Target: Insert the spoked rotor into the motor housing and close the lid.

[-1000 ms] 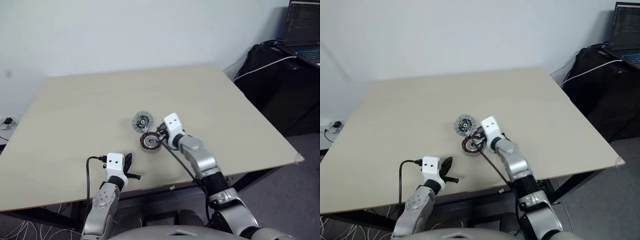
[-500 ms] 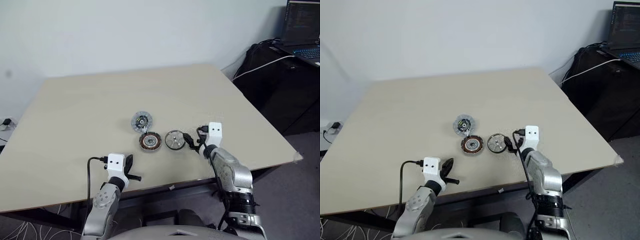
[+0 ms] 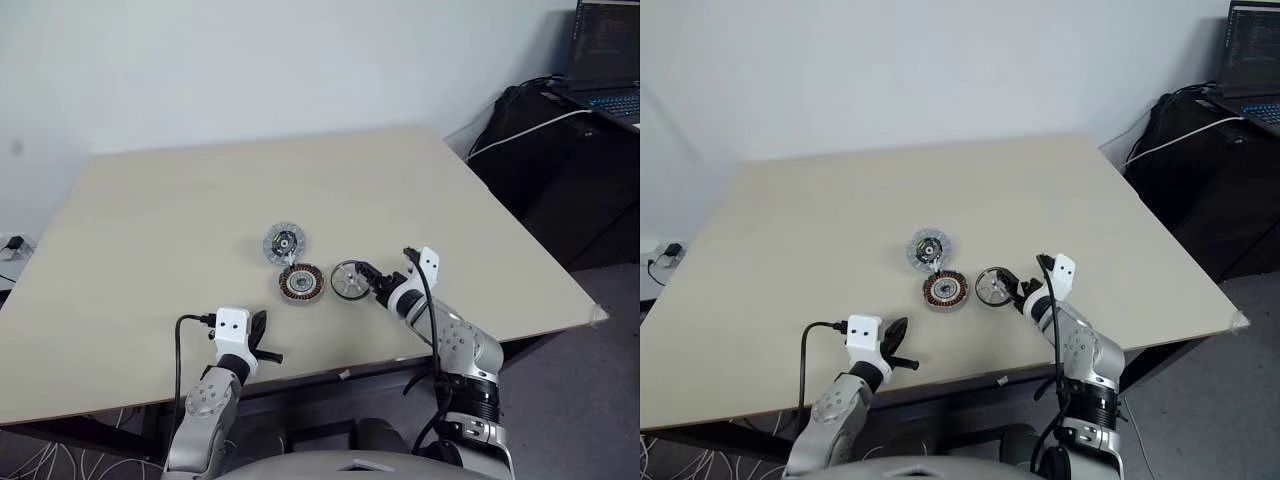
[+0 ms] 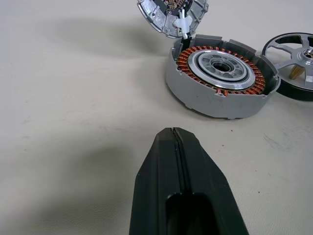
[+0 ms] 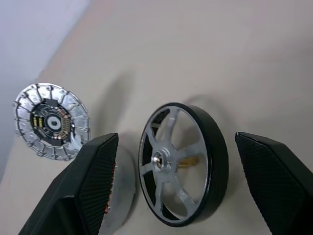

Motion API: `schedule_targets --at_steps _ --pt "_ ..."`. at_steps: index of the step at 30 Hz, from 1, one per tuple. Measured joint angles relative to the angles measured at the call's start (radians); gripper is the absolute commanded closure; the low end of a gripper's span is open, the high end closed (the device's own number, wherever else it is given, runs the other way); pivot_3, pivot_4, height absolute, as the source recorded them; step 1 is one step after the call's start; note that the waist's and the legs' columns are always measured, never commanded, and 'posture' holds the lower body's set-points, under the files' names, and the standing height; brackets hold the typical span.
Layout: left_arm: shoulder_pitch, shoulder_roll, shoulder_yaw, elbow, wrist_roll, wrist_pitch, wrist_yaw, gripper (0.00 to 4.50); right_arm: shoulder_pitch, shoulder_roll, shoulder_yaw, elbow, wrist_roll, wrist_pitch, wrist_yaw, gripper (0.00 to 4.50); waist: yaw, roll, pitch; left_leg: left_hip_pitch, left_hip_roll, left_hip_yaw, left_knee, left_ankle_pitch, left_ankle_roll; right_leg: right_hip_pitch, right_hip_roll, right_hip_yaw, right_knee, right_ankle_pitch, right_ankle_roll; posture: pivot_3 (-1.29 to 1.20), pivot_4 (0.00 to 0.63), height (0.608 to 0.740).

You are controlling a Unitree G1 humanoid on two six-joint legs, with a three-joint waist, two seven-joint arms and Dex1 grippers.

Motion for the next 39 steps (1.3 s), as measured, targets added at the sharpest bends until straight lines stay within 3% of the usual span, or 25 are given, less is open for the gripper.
schedule_targets --at_steps 14,26,32,39 --pt "0.000 0.007 0.000 -0.001 0.001 0.000 0.000 4.50 -0.001 -0.001 0.010 0.051 0.028 0.019 -0.018 0.40 0.000 0.001 0.001 0.000 0.000 0.000 0.000 0.000 0.000 0.000 0.000 0.000 0.000 0.000 0.000 0.00 0.000 0.740" --pt "-0.001 0.007 0.000 -0.001 0.002 0.000 0.000 4.50 0.000 0.005 0.008 0.078 0.092 0.045 -0.018 4.09 0.000 0.002 0.001 0.000 0.000 0.000 0.000 0.000 0.000 0.000 0.000 0.000 0.000 0.000 0.000 0.00 0.000 0.740" --pt "-0.002 0.008 0.000 -0.001 0.002 0.000 -0.001 4.50 0.014 0.025 -0.014 0.051 0.143 0.050 -0.028 4.09 -0.001 0.003 0.002 -0.001 0.000 0.000 0.000 0.000 0.000 -0.001 0.000 0.000 0.000 0.000 0.000 0.00 0.000 0.740" --pt "-0.006 0.008 0.000 -0.001 0.002 0.000 -0.001 4.50 0.001 0.038 -0.047 -0.083 0.305 0.053 -0.066 4.09 -0.003 0.005 0.003 -0.002 0.001 0.000 -0.001 0.000 0.000 -0.002 0.000 0.000 -0.001 0.000 0.000 0.00 0.000 0.740"
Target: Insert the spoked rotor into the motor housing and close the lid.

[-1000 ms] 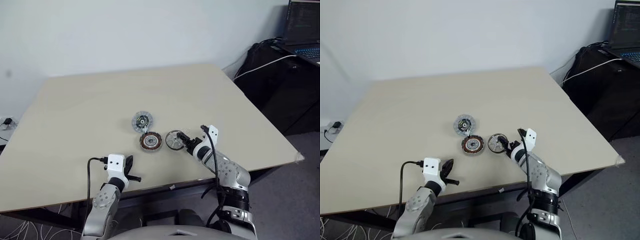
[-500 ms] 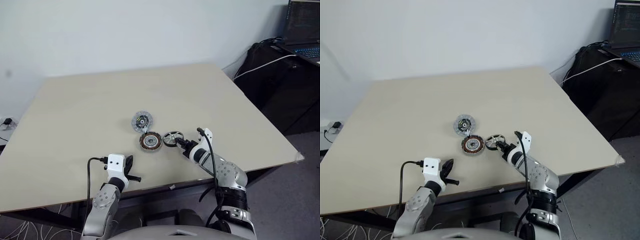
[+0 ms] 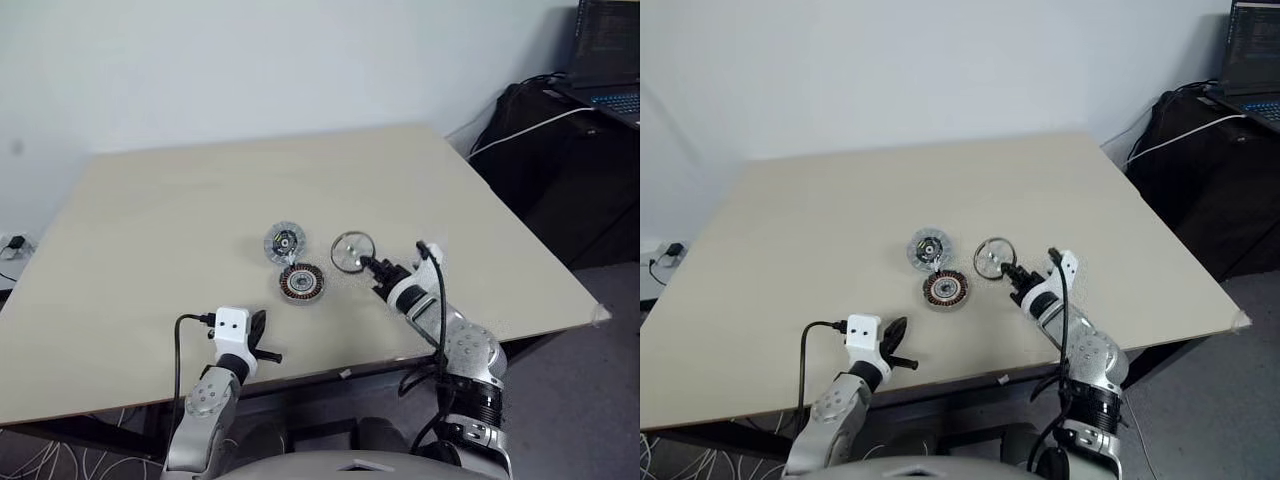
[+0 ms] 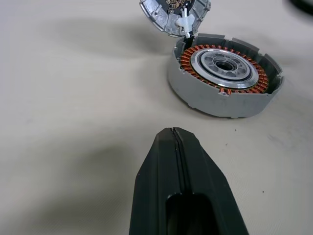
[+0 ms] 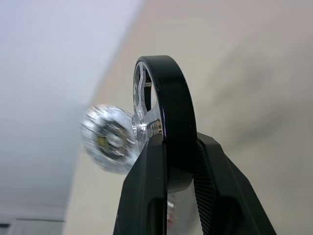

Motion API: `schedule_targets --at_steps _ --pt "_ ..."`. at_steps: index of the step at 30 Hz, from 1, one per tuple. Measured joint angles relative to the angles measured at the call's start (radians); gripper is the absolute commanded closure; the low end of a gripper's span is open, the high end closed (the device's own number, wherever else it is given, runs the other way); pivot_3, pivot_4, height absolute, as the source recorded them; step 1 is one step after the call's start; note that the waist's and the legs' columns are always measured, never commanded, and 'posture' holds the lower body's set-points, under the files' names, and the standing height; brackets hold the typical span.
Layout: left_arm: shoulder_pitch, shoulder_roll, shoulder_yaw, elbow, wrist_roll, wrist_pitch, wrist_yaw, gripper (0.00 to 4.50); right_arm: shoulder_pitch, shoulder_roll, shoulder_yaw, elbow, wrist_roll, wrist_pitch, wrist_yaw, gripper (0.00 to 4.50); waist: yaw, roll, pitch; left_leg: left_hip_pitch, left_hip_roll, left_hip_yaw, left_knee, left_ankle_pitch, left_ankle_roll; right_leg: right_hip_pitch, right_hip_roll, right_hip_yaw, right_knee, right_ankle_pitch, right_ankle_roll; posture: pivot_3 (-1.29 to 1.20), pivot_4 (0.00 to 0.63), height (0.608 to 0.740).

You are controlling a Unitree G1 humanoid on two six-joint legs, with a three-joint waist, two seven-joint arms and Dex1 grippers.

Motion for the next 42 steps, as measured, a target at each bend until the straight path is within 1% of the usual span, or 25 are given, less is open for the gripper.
schedule_targets --at_steps 7,11,18,23,39,41,42 --pt "-0.002 -0.001 0.000 0.000 -0.001 0.000 -0.001 4.50 -0.018 0.000 0.081 0.029 0.075 0.121 -0.043 4.09 0.001 0.000 0.000 0.000 0.000 0.000 0.000 0.000 0.000 0.000 0.000 0.000 -0.001 0.000 0.000 0.00 0.000 0.740" --pt "0.002 -0.001 0.001 -0.001 -0.001 0.000 -0.001 4.50 -0.043 0.006 0.117 0.098 0.079 0.118 -0.049 4.09 0.001 0.000 0.000 0.000 0.000 0.000 0.000 0.000 0.000 0.000 0.000 0.000 -0.001 0.000 0.000 0.00 0.000 0.740" --pt "0.007 -0.001 0.003 -0.003 -0.001 0.000 0.000 4.50 -0.082 0.018 0.175 0.204 0.053 0.052 -0.039 4.09 0.000 0.000 0.000 0.000 0.000 0.000 0.000 0.000 0.001 0.000 0.000 0.000 -0.001 0.002 -0.002 0.00 0.000 0.740" --pt "0.007 -0.001 0.003 -0.004 -0.001 0.000 0.000 4.50 -0.098 0.023 0.192 0.260 0.033 0.011 -0.036 4.09 0.000 0.001 0.000 0.000 0.000 0.000 0.000 0.000 0.001 0.000 0.000 0.000 -0.001 0.003 -0.005 0.00 0.000 0.740" --pt "0.007 0.001 0.003 -0.004 -0.001 0.001 0.000 4.50 -0.099 0.026 0.192 0.284 0.032 0.013 -0.049 4.09 -0.001 0.001 0.000 0.000 0.000 0.000 0.000 0.000 0.001 0.000 0.000 0.000 -0.001 0.003 -0.005 0.00 0.000 0.740" --pt "0.007 0.001 0.003 -0.004 -0.001 0.002 -0.001 4.50 -0.097 0.026 0.192 0.284 0.032 0.013 -0.050 3.38 -0.001 0.001 0.000 0.000 0.000 0.000 0.000 0.000 0.001 0.000 0.000 0.000 -0.001 0.003 -0.005 0.00 0.000 0.740" --pt "0.007 0.002 0.003 -0.004 -0.001 0.002 -0.001 4.50 -0.096 0.026 0.192 0.284 0.032 0.013 -0.050 3.14 -0.002 0.001 0.000 0.000 0.000 0.000 0.000 0.000 0.001 0.000 0.000 0.000 -0.001 0.003 -0.005 0.00 0.000 0.740"
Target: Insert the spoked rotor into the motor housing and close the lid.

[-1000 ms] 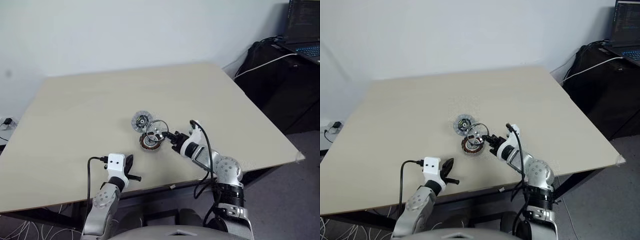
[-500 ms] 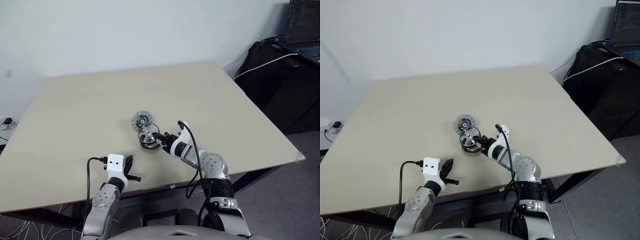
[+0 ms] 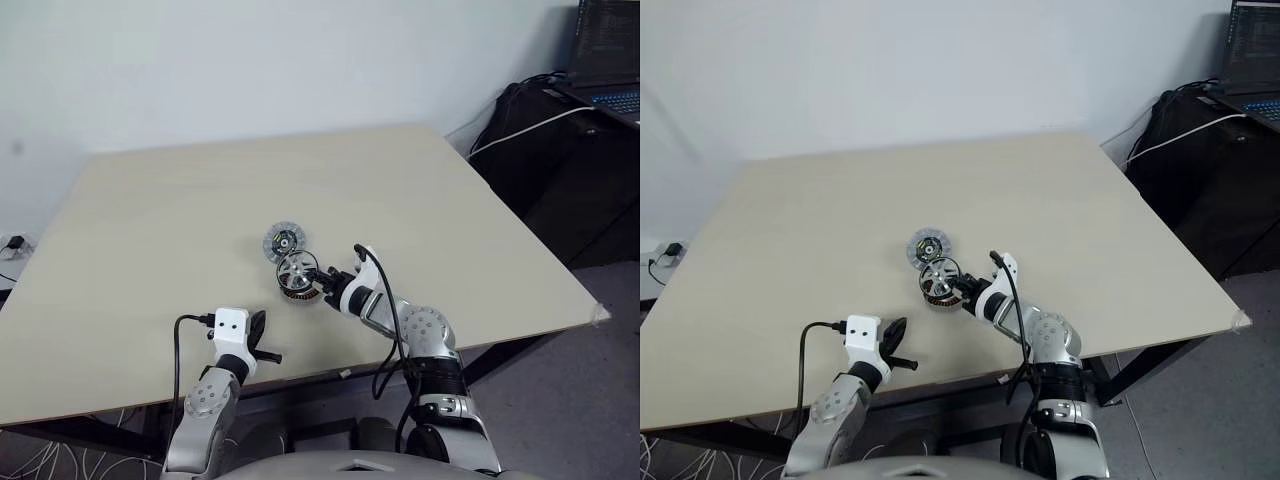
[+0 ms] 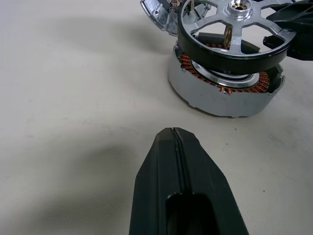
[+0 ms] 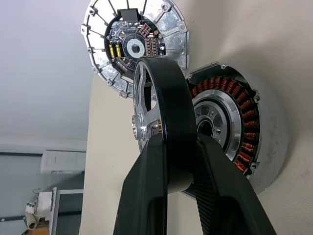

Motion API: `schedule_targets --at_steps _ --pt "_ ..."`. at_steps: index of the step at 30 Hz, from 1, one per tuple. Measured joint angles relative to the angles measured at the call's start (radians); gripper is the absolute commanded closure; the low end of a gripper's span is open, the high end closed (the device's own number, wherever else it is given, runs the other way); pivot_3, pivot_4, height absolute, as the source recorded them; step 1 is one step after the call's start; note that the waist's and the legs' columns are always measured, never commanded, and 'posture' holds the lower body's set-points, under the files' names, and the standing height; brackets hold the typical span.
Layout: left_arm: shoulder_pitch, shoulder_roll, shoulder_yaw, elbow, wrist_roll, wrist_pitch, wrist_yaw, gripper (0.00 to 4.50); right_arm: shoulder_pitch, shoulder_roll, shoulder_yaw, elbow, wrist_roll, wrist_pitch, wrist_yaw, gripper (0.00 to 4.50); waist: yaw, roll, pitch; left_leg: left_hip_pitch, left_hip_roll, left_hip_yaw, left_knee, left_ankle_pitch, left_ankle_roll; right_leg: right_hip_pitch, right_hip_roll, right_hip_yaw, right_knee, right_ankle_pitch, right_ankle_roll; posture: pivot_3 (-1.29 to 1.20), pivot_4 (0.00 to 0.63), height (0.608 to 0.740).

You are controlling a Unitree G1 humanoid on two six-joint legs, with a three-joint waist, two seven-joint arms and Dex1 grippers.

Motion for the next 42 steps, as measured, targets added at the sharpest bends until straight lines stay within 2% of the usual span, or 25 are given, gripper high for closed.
schedule_targets --at_steps 10,13,19,23,26,32,38,42 --pt "-0.001 0.003 0.000 0.000 0.000 0.001 0.000 4.50 -0.002 0.000 0.003 0.000 0.007 0.000 0.006 0.01 -0.003 0.000 0.000 0.001 0.000 0.000 0.000 0.000 0.000 0.001 0.000 0.000 0.000 0.000 0.000 0.00 0.000 0.740" --pt "-0.001 0.003 0.000 0.000 0.000 0.001 -0.001 4.50 0.002 -0.001 0.017 -0.010 -0.005 -0.010 0.011 0.01 -0.005 0.000 0.000 0.002 0.000 0.000 0.001 0.000 0.000 0.002 0.000 0.000 0.000 -0.003 0.006 0.00 0.000 0.740" --pt "-0.001 0.003 0.001 0.000 -0.001 0.001 -0.002 4.50 0.073 -0.046 0.122 -0.206 -0.130 -0.140 0.026 0.01 -0.004 0.000 0.000 0.000 0.000 0.000 0.000 0.000 0.000 0.001 0.000 0.000 0.000 -0.003 0.006 0.00 0.000 0.740" --pt "-0.007 0.003 -0.001 0.000 -0.001 0.001 -0.006 4.50 0.105 -0.054 0.142 -0.274 -0.170 -0.156 0.010 0.01 -0.004 0.000 0.000 0.000 0.000 0.000 0.000 0.000 0.000 0.000 0.000 0.000 0.000 -0.003 0.006 0.00 0.000 0.740" --pt "-0.008 0.003 -0.002 0.000 -0.001 0.001 -0.007 4.50 0.114 -0.063 0.162 -0.286 -0.214 -0.168 0.008 0.64 -0.004 0.000 0.000 0.000 0.000 0.000 0.000 0.000 0.000 0.000 -0.001 0.000 0.000 -0.003 0.006 0.00 0.000 0.740" --pt "-0.014 0.003 -0.002 0.000 -0.001 0.001 -0.008 4.50 0.107 -0.146 0.313 -0.277 -0.377 -0.254 0.087 2.53 -0.005 0.000 0.000 0.000 0.000 0.000 0.000 0.000 0.000 0.000 0.000 0.000 -0.001 -0.003 0.006 0.00 0.000 0.740" --pt "-0.015 0.004 -0.004 0.000 -0.001 0.001 -0.008 4.50 0.004 -0.136 0.454 -0.106 -0.542 -0.348 0.144 4.47 -0.005 -0.001 0.000 0.001 0.000 0.000 0.001 0.000 0.000 0.001 0.000 0.000 0.000 0.000 0.001 0.00 0.000 0.740" --pt "-0.009 0.005 -0.001 0.000 -0.001 0.001 -0.006 4.50 -0.065 -0.111 0.475 0.011 -0.603 -0.391 0.173 4.49 -0.002 -0.001 0.000 0.001 -0.001 0.000 0.001 0.000 0.000 0.001 0.000 0.000 0.000 0.001 0.001 0.00 0.000 0.740"
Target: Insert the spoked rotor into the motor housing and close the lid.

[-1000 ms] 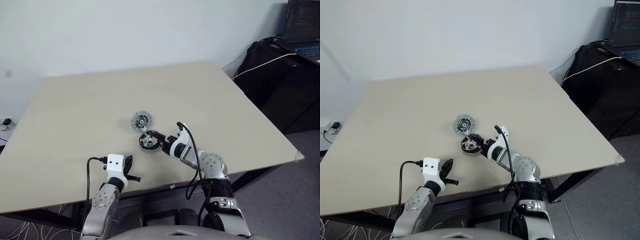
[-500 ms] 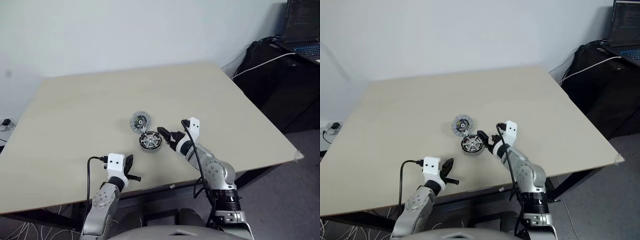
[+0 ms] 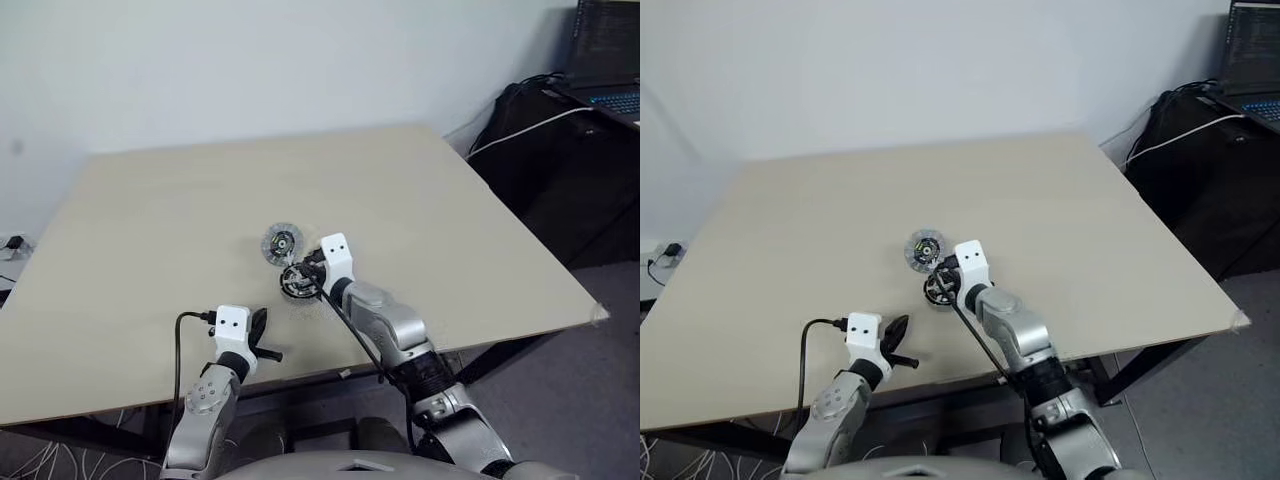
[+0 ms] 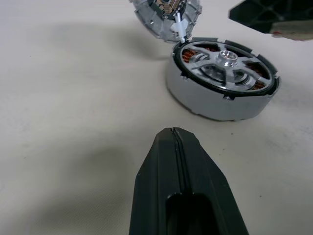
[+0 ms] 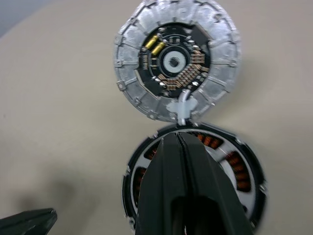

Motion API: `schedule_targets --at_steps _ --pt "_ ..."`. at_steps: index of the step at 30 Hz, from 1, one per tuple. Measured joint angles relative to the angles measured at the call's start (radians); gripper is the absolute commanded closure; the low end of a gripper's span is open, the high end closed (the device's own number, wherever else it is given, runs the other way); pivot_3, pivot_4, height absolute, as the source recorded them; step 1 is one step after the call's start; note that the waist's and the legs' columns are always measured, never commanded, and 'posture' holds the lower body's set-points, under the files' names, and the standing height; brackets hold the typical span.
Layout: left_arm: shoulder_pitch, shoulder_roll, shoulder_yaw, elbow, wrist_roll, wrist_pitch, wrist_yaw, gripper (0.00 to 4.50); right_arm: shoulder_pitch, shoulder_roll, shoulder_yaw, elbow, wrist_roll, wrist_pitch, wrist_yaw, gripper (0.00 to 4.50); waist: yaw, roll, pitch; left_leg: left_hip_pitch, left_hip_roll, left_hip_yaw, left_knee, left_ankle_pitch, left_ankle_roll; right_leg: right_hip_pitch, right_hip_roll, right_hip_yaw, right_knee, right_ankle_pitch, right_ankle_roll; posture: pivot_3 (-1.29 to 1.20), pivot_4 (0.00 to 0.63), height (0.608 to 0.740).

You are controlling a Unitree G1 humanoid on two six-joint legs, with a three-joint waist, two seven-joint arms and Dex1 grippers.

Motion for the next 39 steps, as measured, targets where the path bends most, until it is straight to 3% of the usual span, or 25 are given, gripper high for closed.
schedule_targets --at_steps 13,30,39 --pt "0.005 -0.004 0.006 0.000 0.000 0.000 0.004 4.50 -0.084 0.030 -0.001 0.207 -0.106 -0.054 0.055 4.49 -0.003 0.000 0.000 0.000 0.000 0.000 -0.001 0.000 0.000 -0.001 0.000 0.000 0.001 0.000 -0.001 0.00 0.000 0.740" --pt "0.008 -0.010 0.010 0.000 0.000 0.000 0.002 4.50 -0.062 0.044 -0.032 0.085 -0.124 -0.058 0.122 4.49 -0.004 0.000 -0.002 0.002 0.000 0.000 0.000 0.000 0.000 0.001 0.000 0.000 0.002 0.000 -0.001 0.00 0.000 0.740" --pt "0.006 -0.017 0.010 0.000 0.000 0.000 0.003 4.50 -0.056 0.046 -0.001 0.194 -0.163 -0.029 0.136 4.49 -0.004 0.000 -0.002 0.002 0.000 0.000 0.000 0.000 -0.001 0.001 0.000 0.000 0.002 0.000 -0.001 0.00 0.000 0.740"
